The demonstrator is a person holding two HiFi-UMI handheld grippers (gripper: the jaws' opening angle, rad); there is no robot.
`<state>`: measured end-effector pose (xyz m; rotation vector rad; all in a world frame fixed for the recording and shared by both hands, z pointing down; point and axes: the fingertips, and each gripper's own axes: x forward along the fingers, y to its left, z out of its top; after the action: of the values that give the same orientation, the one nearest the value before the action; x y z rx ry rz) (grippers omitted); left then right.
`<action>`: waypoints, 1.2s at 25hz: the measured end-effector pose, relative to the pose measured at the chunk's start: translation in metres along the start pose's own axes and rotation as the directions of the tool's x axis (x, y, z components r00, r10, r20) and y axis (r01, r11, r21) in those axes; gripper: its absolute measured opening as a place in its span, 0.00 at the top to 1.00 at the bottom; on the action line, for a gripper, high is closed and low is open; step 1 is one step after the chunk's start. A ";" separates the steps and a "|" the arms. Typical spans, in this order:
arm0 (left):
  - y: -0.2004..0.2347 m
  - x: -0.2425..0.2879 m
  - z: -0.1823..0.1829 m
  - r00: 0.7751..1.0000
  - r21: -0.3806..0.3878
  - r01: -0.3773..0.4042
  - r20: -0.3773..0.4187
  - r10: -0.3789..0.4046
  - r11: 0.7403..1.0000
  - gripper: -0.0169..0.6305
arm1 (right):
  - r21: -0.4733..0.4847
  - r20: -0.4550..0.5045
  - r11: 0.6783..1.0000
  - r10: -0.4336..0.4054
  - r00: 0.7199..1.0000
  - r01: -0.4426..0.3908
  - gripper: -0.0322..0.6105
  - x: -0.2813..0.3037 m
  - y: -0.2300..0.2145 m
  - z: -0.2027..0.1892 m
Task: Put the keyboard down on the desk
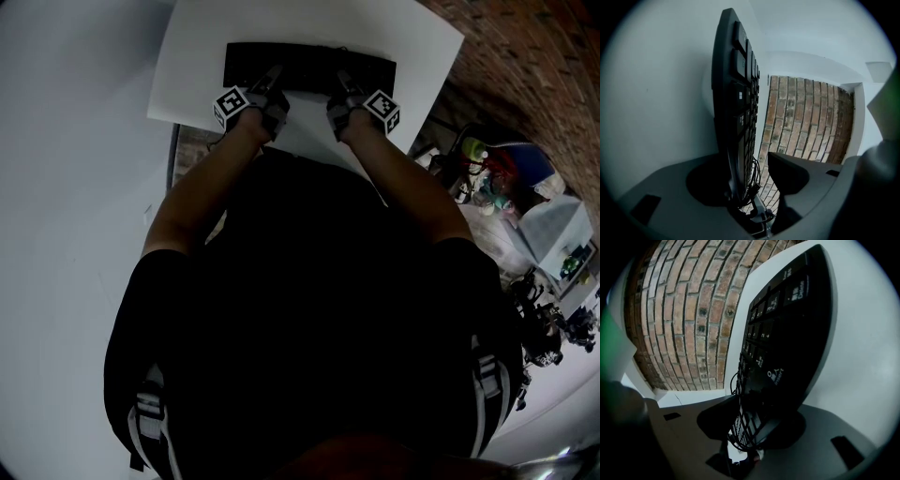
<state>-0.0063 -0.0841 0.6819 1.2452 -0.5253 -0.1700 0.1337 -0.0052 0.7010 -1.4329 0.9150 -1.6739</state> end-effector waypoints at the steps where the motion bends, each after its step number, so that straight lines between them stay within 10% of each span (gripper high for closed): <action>1: 0.000 0.000 0.000 1.000 0.003 0.001 -0.001 -0.001 1.000 0.57 | -0.002 0.002 1.000 -0.008 1.000 0.008 0.65 0.000 0.000 -0.001; 30: 0.002 -0.007 -0.010 0.998 0.035 -0.028 -0.046 0.030 0.999 0.56 | -0.024 0.012 0.981 -0.191 0.982 0.191 0.60 -0.015 -0.018 -0.004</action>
<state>-0.0078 -0.0716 0.6799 1.2709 -0.5072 -0.1074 0.1297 0.0170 0.7091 -1.5868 0.8168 -1.7985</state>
